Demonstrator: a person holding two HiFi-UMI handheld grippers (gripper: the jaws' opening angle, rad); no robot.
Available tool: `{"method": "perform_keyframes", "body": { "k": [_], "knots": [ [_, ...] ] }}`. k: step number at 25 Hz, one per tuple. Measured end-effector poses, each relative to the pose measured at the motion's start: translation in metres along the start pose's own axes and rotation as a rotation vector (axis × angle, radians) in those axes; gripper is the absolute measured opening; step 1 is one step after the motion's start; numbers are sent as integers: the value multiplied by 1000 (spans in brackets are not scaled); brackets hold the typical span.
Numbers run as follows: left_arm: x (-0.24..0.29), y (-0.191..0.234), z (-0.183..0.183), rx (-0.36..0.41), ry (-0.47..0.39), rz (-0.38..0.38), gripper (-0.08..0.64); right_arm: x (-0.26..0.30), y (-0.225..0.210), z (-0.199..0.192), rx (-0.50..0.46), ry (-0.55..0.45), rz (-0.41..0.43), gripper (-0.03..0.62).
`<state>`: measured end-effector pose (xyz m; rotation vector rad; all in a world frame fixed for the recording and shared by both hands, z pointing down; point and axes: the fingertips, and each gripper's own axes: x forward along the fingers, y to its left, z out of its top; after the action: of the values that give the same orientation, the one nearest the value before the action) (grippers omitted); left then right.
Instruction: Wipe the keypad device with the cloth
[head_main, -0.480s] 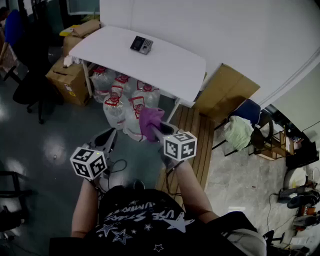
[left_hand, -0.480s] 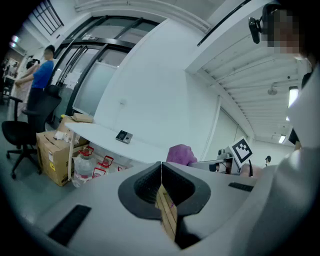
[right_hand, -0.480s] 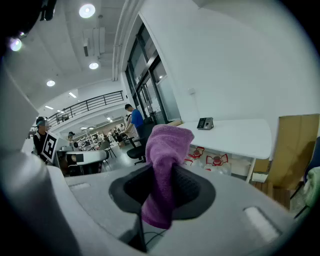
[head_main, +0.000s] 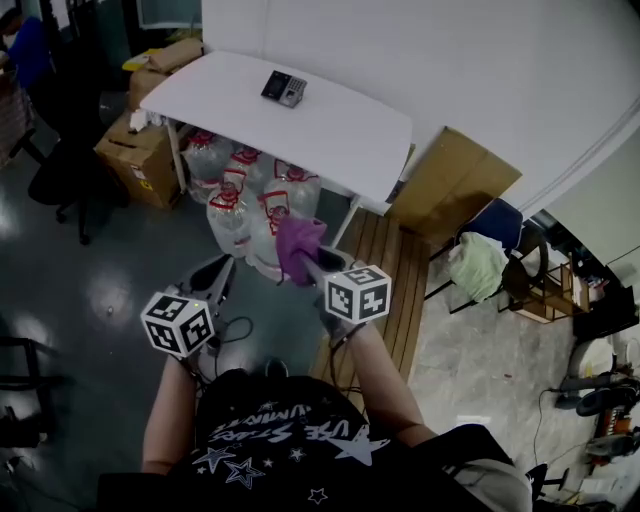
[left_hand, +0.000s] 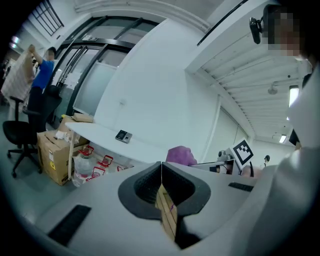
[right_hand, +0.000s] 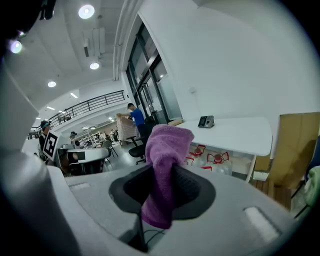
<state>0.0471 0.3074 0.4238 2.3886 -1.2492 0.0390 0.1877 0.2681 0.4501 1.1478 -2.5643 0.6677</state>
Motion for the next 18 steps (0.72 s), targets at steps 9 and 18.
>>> {"method": "perform_keyframes", "body": {
  "k": [9,18],
  "knots": [
    [2,1,-1,-7,-10,25,8,-4,-9,5,14,-41,8,98],
    [-4,21,-4,-43,-11,73,9,12,-8,2,11,-17,41,98]
  ]
}}
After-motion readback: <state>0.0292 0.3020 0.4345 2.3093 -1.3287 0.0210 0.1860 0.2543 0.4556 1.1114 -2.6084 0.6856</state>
